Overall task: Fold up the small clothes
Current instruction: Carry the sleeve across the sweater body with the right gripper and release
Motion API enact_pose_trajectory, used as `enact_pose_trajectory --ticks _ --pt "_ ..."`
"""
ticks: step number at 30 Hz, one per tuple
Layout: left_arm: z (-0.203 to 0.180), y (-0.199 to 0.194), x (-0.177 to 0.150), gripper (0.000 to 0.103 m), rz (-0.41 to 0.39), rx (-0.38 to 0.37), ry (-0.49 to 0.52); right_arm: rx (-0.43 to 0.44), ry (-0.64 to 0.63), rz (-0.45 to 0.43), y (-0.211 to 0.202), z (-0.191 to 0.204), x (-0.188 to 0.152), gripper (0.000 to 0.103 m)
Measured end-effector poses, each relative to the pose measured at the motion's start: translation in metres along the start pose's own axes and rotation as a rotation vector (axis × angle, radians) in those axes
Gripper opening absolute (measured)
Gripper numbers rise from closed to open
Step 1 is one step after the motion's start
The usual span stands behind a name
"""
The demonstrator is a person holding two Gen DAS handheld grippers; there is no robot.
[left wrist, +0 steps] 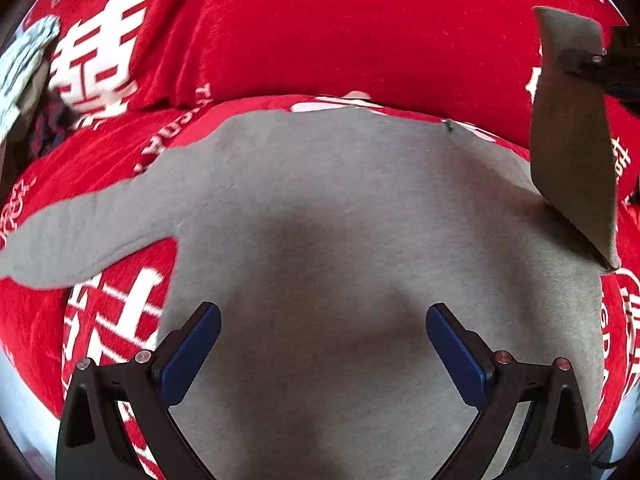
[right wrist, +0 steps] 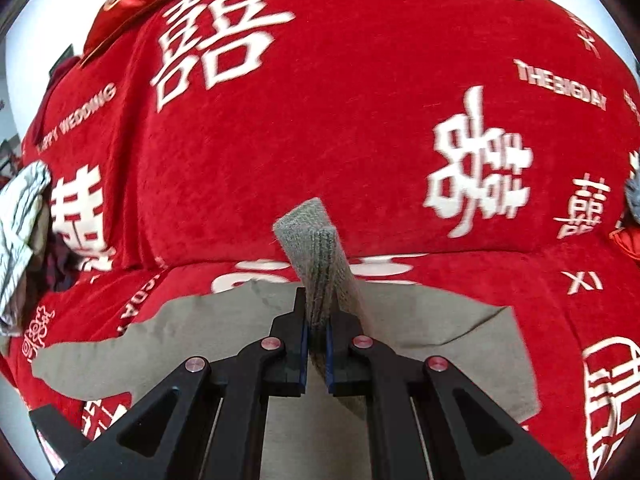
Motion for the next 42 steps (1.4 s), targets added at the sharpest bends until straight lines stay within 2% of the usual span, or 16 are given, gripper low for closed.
enact_pose_trajectory --ticks 6,14,29,42 --pt "0.023 -0.003 -0.009 0.103 0.004 -0.046 -0.081 0.037 -0.043 0.046 0.022 0.049 -0.013 0.007" --pt "0.051 -0.005 -0.015 0.103 0.003 -0.032 -0.135 0.080 -0.092 0.120 0.046 0.093 -0.045 0.007" --pt "0.069 -0.009 -0.035 0.103 0.016 -0.013 -0.180 0.097 -0.201 0.258 0.081 0.122 -0.106 0.007" --pt "0.077 -0.007 -0.046 0.103 0.032 0.004 -0.173 0.210 -0.237 0.285 0.067 0.139 -0.131 0.007"
Point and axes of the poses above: each gripper's, at about its wrist camera, not at the fingertips, and y roughly the way its jaws point, z to its left, x to its top, the point moved 9 cm from there along y, roughly the way its jaws point
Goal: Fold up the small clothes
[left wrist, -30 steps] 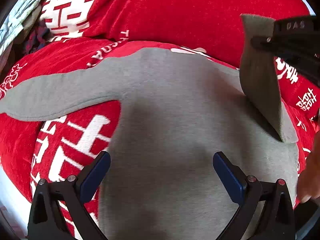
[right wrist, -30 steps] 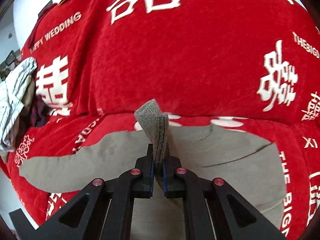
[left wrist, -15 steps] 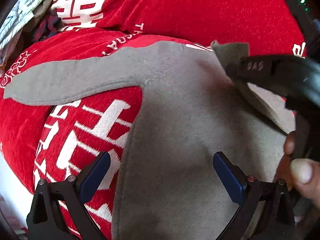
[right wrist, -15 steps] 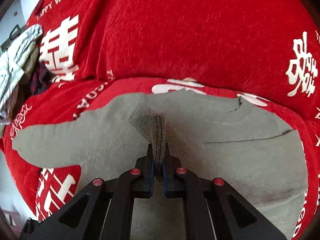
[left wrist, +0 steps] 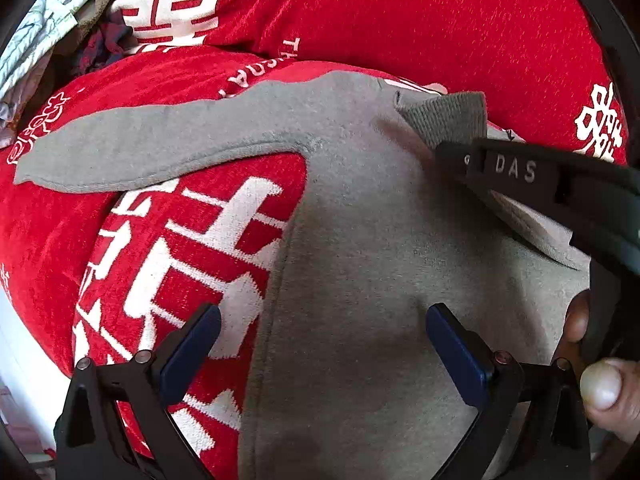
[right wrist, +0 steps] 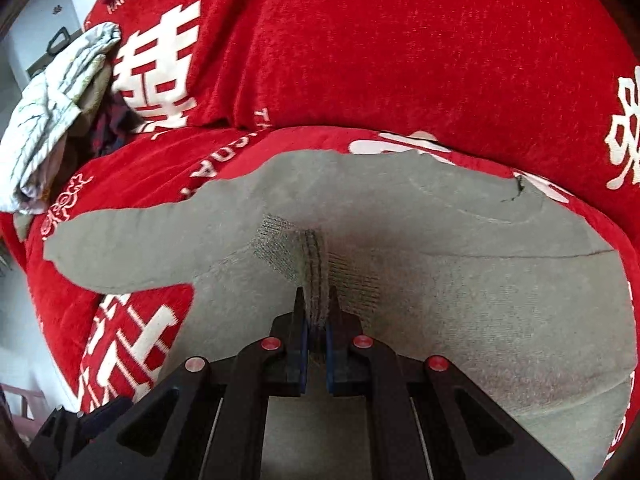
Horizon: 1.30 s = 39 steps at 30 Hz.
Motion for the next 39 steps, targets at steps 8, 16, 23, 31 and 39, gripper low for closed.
enact_pose_trajectory --ticks 8,16,23,31,39 --pt "0.003 0.002 0.001 0.103 0.008 0.000 -0.009 0.030 -0.021 0.032 0.005 0.002 -0.012 0.007" --pt "0.004 -0.015 0.017 0.103 -0.031 -0.009 -0.019 0.100 0.094 0.020 -0.026 -0.029 -0.004 0.075" --pt "-0.017 -0.024 0.045 0.103 -0.062 -0.032 -0.025 0.071 0.175 -0.066 -0.072 -0.099 -0.001 0.076" --pt "-0.125 0.005 0.051 0.103 -0.030 -0.069 0.197 -0.112 0.268 0.063 -0.050 -0.186 -0.048 0.076" --pt "-0.121 0.043 0.051 0.103 0.016 0.036 0.220 -0.155 0.292 -0.002 -0.077 -0.244 -0.046 0.076"
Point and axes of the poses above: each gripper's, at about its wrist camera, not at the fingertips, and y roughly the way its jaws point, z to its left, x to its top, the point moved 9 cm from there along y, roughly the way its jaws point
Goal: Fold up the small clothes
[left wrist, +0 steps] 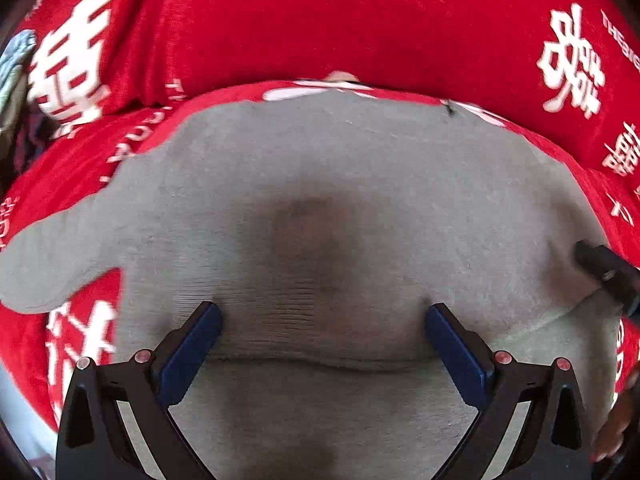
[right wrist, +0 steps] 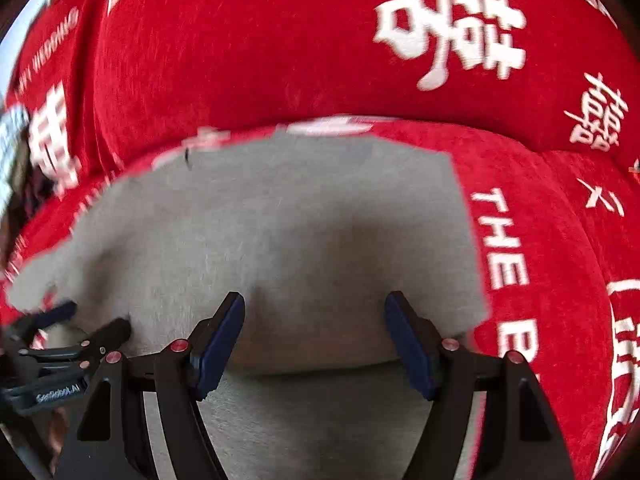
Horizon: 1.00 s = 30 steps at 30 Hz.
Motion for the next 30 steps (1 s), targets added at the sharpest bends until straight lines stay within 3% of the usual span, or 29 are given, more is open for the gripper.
enact_pose_trajectory --ticks 2,5,7,9,11,14,17,20,24,27,30 --pt "0.002 -0.005 0.009 0.103 -0.011 -0.016 -0.030 -0.003 0.021 -0.011 0.003 -0.013 0.015 0.076" --pt "-0.011 -0.001 0.021 0.103 -0.004 -0.020 -0.018 0.018 0.025 0.064 0.032 -0.015 0.029 0.076" --pt "-0.023 0.011 0.025 0.103 0.018 -0.040 0.016 -0.048 0.016 0.129 0.057 -0.024 0.032 0.075" --pt "-0.025 0.028 0.025 0.103 0.063 -0.001 0.031 -0.100 -0.005 0.112 0.066 -0.027 0.042 0.079" --pt "-0.024 0.027 0.032 0.103 0.038 0.018 0.036 -0.146 -0.021 0.141 0.069 -0.026 0.048 0.079" --pt "-0.020 0.015 0.038 0.103 0.015 0.011 -0.002 -0.145 -0.053 0.086 0.049 -0.015 0.048 0.079" --pt "-0.029 0.006 0.032 0.103 -0.011 -0.008 0.028 -0.096 -0.075 0.056 0.029 0.003 0.029 0.080" --pt "-0.035 0.017 0.013 0.103 0.024 0.019 0.078 -0.072 -0.077 0.095 0.028 0.010 0.003 0.079" --pt "-0.028 0.005 0.003 0.103 0.002 0.016 0.045 -0.148 -0.140 0.037 0.003 0.012 -0.018 0.079" --pt "-0.027 -0.012 -0.011 0.103 -0.045 0.010 0.046 -0.105 -0.111 0.017 -0.013 0.016 -0.029 0.081" --pt "-0.032 -0.005 -0.030 0.103 -0.008 0.013 0.081 -0.109 -0.103 0.044 -0.016 0.016 -0.047 0.081"
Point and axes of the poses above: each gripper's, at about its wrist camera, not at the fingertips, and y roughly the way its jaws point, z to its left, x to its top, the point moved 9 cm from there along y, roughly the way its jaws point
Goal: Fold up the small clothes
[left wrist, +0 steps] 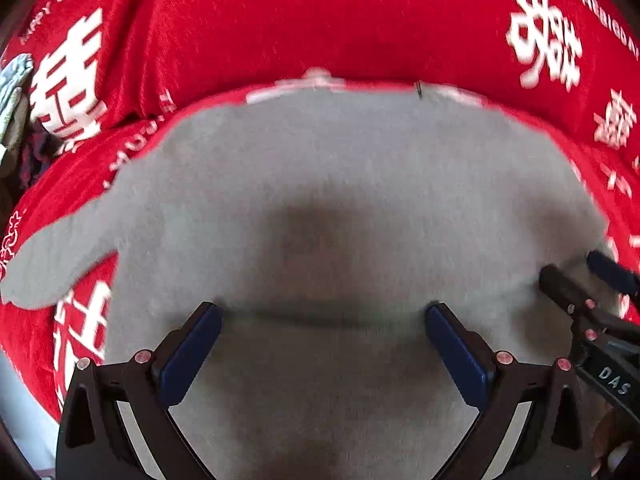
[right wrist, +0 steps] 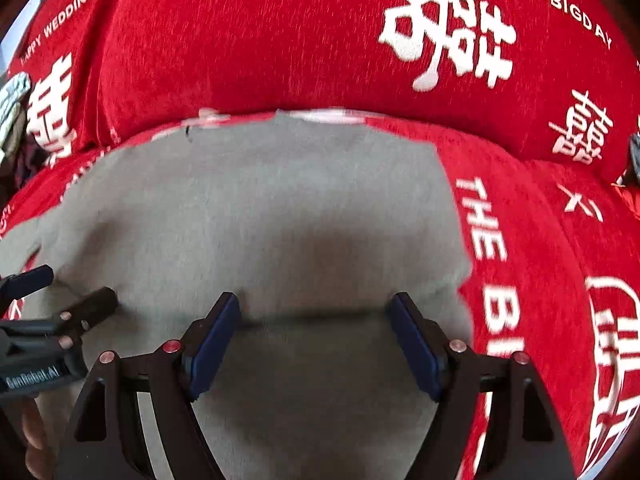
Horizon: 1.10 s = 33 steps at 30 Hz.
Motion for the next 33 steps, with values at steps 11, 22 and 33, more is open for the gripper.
enact_pose_trajectory --ticks 11,22,33 --pt "0.012 -0.032 -0.058 0.103 -0.063 -0.039 -0.012 -0.030 -0.076 -0.071 -0.041 0.004 -0.059 0.082" --pt "0.065 -0.055 -0.060 0.103 -0.063 -0.048 -0.154 0.020 -0.070 -0.031 -0.057 0.025 -0.063 0.083" --pt "0.082 -0.024 0.026 0.103 -0.074 -0.010 -0.182 0.033 -0.133 -0.029 -0.008 0.092 0.020 0.083"
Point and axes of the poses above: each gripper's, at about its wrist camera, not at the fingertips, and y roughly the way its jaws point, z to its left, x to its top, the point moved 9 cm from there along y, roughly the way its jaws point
